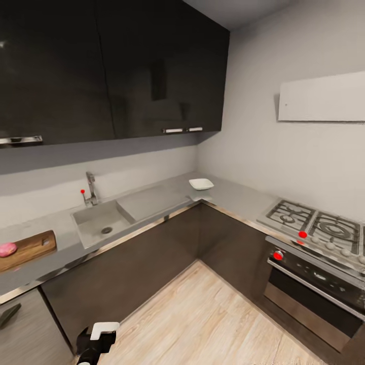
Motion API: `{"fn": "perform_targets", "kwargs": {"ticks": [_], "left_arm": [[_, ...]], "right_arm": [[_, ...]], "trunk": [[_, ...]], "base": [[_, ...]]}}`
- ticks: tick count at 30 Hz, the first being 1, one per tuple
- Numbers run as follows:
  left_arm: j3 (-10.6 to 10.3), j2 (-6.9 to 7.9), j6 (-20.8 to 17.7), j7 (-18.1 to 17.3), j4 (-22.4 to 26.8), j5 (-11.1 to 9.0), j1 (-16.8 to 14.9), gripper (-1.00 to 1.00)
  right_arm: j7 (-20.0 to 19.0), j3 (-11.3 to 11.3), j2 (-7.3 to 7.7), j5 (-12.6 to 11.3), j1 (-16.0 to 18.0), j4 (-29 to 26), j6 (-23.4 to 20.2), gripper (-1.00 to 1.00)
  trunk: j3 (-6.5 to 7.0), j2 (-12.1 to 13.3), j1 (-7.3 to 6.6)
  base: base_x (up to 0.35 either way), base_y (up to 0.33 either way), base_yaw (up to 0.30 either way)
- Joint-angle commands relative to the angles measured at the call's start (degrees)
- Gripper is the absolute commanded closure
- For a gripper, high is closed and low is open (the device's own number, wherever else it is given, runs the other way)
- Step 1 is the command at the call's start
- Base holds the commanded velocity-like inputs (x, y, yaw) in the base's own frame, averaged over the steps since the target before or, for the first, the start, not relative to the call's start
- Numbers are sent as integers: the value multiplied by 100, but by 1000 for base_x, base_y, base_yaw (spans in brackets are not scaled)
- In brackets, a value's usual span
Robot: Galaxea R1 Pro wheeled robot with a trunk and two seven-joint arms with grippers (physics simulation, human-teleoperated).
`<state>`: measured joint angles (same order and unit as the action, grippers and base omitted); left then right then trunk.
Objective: In the kitchen, take the Vidalia onion out of the sink, dice it on the chopping board with the paring knife, put the diced onion into the bowl on the countertop, then place both the paring knife and the chopping board into the sink.
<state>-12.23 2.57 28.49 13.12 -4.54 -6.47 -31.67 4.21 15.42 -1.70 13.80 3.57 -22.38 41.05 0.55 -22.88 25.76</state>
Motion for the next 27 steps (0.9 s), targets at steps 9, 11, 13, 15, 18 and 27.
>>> {"fn": "perform_targets", "kwargs": {"ticks": [9,11,13,15,18,27], "left_arm": [[-52,-2,34,-2,-20,-57,-6,-100],[-51,-2,34,-2,-20,-58,-6,-100],[-51,-2,34,1,-20,-57,-6,-100],[-51,-2,34,-1,-20,-59,-6,-100],[-51,-2,34,0,-20,-59,-6,-100],[-51,-2,34,-2,-20,-57,-6,-100]], "right_arm": [[39,23,2,61,4,6,9,-100],[41,27,1,61,4,6,9,-100],[41,26,-1,60,4,6,9,-100],[43,25,-4,61,4,6,9,-100],[45,23,-6,61,4,6,9,-100],[45,28,-6,61,4,6,9,-100]], "trunk": [[58,-4,2],[71,-4,2],[84,-4,2],[95,-4,2],[110,-4,2],[124,-4,2]], "base": [[0,0,-203],[0,0,-203],[0,0,-208],[0,0,-218],[0,0,-224],[0,0,-76]]}}
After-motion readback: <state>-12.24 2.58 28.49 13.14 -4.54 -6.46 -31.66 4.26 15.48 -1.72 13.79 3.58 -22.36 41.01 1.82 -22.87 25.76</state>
